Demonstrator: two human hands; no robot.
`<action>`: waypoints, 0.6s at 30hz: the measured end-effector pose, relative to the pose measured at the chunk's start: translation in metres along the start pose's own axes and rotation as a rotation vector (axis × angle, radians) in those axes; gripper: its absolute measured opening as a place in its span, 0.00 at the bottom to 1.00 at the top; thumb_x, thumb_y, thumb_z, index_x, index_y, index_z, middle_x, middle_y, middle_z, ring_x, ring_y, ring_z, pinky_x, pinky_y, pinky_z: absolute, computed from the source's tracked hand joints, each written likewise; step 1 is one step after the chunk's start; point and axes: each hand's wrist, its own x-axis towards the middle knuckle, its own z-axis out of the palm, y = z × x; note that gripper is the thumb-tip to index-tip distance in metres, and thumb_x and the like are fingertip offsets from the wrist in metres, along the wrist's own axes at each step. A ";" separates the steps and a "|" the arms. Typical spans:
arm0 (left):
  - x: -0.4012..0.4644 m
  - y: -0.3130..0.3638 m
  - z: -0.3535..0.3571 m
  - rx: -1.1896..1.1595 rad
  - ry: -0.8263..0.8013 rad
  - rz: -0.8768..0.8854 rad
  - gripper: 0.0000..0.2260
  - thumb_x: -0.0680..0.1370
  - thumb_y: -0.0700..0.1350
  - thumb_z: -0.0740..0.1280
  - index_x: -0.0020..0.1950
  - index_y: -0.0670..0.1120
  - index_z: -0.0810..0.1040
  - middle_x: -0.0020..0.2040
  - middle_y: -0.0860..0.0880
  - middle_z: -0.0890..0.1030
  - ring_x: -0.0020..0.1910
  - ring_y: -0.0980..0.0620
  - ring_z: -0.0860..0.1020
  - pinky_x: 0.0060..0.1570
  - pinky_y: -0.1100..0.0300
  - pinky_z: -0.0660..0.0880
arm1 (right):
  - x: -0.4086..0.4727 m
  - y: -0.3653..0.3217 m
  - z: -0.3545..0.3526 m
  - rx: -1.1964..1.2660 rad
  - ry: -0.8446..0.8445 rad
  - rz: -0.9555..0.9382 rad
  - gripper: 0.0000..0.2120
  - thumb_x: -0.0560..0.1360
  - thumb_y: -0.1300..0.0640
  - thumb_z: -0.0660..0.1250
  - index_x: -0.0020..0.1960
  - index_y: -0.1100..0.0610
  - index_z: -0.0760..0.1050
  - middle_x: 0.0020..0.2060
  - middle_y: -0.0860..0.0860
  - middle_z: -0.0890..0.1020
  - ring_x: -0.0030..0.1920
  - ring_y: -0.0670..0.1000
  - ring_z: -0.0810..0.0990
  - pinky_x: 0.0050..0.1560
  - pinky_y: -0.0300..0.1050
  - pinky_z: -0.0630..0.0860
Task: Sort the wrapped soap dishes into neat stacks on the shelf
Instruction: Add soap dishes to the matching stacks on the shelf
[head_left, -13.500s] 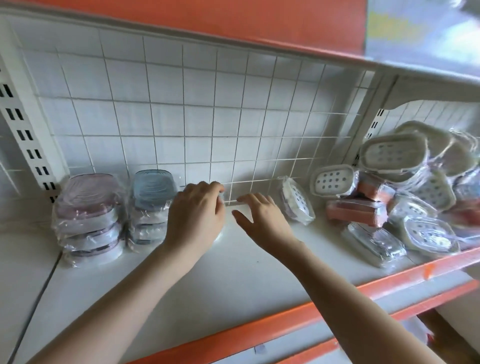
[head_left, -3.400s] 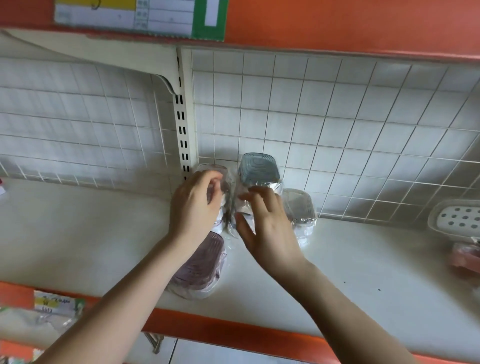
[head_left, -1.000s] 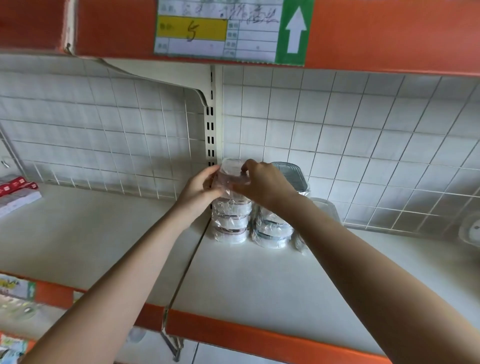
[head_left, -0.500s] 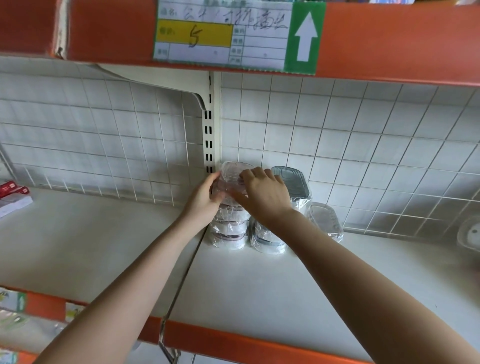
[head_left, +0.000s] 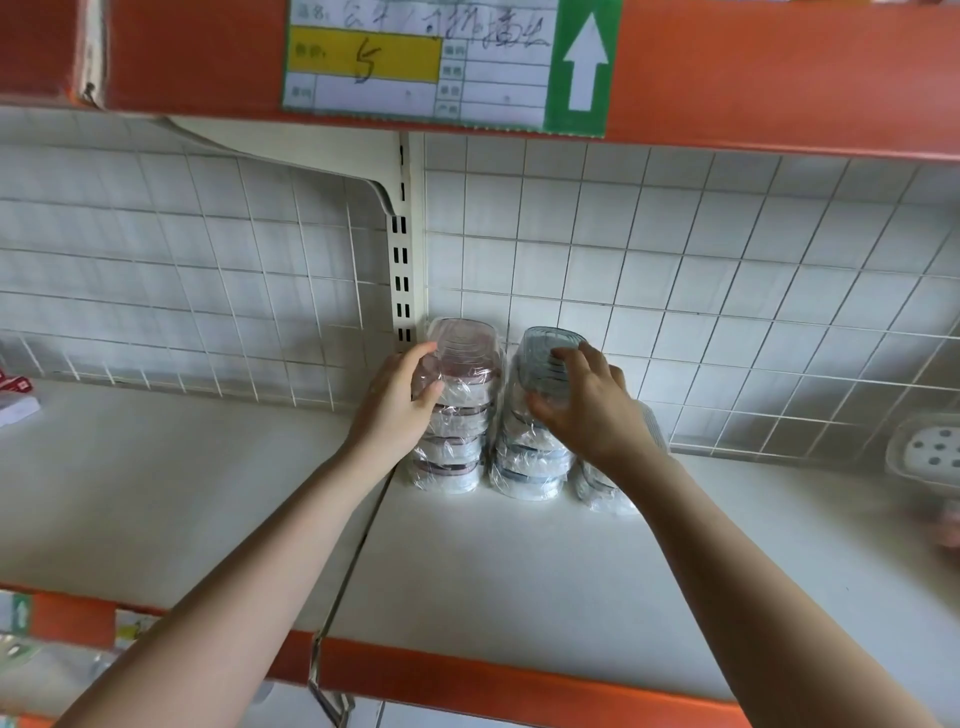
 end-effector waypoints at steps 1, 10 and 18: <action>0.000 0.000 0.001 0.001 0.005 -0.006 0.19 0.76 0.39 0.67 0.67 0.44 0.71 0.58 0.48 0.76 0.55 0.54 0.72 0.54 0.66 0.64 | 0.001 0.000 0.000 0.002 0.001 -0.011 0.31 0.73 0.41 0.66 0.69 0.55 0.64 0.67 0.54 0.68 0.63 0.60 0.67 0.61 0.55 0.70; -0.003 0.005 -0.001 0.006 0.018 -0.026 0.17 0.77 0.40 0.66 0.65 0.45 0.72 0.53 0.53 0.76 0.53 0.51 0.74 0.54 0.60 0.69 | 0.008 -0.007 0.004 -0.076 0.031 -0.039 0.31 0.73 0.38 0.66 0.68 0.54 0.66 0.66 0.54 0.70 0.64 0.60 0.67 0.63 0.53 0.69; -0.008 0.021 -0.006 0.108 0.230 0.077 0.12 0.76 0.35 0.63 0.59 0.41 0.77 0.54 0.43 0.79 0.56 0.43 0.75 0.55 0.53 0.71 | 0.006 -0.003 -0.001 -0.091 -0.016 -0.064 0.32 0.74 0.36 0.62 0.70 0.55 0.63 0.68 0.54 0.67 0.65 0.60 0.66 0.61 0.56 0.70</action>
